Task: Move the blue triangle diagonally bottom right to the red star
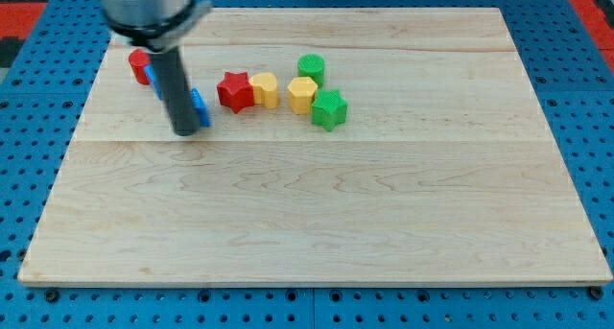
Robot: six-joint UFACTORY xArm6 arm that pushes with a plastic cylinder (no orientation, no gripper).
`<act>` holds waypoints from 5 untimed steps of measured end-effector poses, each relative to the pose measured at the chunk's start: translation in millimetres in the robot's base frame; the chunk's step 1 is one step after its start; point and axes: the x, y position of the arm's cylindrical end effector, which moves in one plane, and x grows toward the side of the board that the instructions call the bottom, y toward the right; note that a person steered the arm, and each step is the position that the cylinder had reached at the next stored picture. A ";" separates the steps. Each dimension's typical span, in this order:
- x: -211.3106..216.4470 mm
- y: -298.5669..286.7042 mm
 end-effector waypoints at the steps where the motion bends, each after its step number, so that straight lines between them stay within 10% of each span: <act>1: -17.2 -38.7; 5: -43.9 72.2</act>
